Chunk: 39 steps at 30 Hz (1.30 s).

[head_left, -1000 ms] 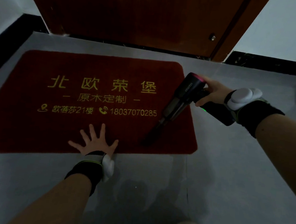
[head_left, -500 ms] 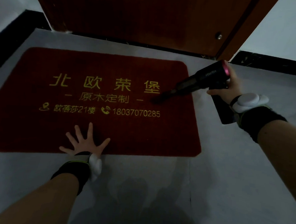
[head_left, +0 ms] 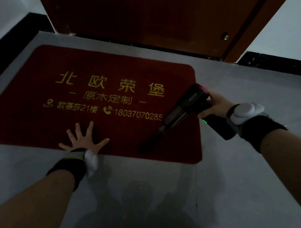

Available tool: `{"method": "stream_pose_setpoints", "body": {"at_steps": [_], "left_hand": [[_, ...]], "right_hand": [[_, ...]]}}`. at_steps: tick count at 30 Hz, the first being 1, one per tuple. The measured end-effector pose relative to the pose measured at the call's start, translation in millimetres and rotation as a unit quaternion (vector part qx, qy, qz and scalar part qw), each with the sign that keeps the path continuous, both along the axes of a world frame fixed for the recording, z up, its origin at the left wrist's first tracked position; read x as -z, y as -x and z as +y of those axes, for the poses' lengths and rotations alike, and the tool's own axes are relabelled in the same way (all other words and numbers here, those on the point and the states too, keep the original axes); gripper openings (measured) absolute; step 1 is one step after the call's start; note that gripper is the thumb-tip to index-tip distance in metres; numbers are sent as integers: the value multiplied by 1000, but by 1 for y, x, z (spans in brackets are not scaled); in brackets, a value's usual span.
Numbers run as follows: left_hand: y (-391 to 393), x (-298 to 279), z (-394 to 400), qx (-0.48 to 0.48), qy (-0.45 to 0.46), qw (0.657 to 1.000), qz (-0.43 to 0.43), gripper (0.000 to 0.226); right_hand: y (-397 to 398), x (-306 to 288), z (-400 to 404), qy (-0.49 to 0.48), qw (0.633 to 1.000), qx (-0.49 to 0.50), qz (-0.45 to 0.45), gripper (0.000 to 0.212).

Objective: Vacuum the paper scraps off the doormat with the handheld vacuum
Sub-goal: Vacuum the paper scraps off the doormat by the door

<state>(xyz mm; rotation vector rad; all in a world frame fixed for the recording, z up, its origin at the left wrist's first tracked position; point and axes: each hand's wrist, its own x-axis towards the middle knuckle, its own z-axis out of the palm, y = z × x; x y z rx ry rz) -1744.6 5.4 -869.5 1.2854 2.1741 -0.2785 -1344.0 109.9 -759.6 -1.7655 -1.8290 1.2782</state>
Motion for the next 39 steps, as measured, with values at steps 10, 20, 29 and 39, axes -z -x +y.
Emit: {"method": "stream_pose_setpoints", "body": {"at_steps": [10, 20, 29, 39], "left_hand": [[-3, 2, -3, -4, -16, 1000, 10, 94], [-22, 1, -1, 61, -64, 994, 60, 80], [-32, -1, 1, 77, -84, 992, 55, 73], [-23, -1, -3, 54, -112, 992, 30, 70]], "right_hand": [[-13, -23, 10, -178, 973, 146, 13, 96], [-22, -33, 4, -118, 989, 84, -23, 99], [-2, -28, -9, -12, 996, -65, -61, 91], [-25, -35, -13, -197, 973, 120, -9, 101]]}}
